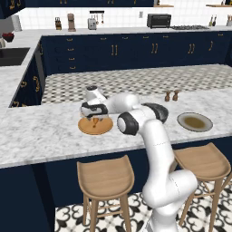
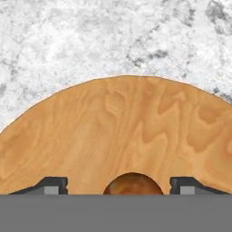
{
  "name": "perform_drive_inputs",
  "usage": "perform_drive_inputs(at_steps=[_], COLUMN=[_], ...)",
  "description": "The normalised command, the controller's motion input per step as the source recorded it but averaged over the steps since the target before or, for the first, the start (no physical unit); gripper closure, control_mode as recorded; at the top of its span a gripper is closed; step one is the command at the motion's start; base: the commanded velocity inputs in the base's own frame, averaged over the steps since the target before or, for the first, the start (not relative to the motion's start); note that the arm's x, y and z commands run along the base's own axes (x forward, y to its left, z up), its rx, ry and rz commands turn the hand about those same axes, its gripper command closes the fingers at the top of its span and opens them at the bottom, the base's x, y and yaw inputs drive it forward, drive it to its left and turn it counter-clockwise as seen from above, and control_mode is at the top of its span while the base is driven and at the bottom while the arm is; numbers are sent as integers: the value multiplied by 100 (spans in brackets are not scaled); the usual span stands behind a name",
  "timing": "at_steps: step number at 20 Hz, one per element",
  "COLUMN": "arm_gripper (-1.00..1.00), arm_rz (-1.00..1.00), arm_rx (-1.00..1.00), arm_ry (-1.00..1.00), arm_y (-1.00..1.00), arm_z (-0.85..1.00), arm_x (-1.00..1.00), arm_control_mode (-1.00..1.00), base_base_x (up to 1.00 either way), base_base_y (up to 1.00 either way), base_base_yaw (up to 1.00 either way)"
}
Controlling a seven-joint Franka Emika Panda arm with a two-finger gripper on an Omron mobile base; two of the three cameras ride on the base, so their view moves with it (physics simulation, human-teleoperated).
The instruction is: Pick the chicken drumstick and tomato from their plates and place them in the bowl. Then put the bowl in the fridge.
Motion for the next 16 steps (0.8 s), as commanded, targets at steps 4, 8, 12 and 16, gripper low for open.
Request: perform_drive_inputs(at_steps=[4, 8, 12, 16], arm_gripper=[100, 100, 100, 100], arm_rz=[-1, 0, 0, 0], arm_rx=[-1, 0, 0, 1], arm_ry=[1, -3, -11, -3], arm_y=[-4, -31, -82, -100], arm_z=[-31, 17, 89, 81], arm_x=[-49, -30, -48, -51], arm_control_mode=[-100, -100, -100, -100], base_base_x=[0, 0, 0, 0], base_base_y=[0, 0, 0, 0], base_base_yaw=[0, 0, 0, 0])
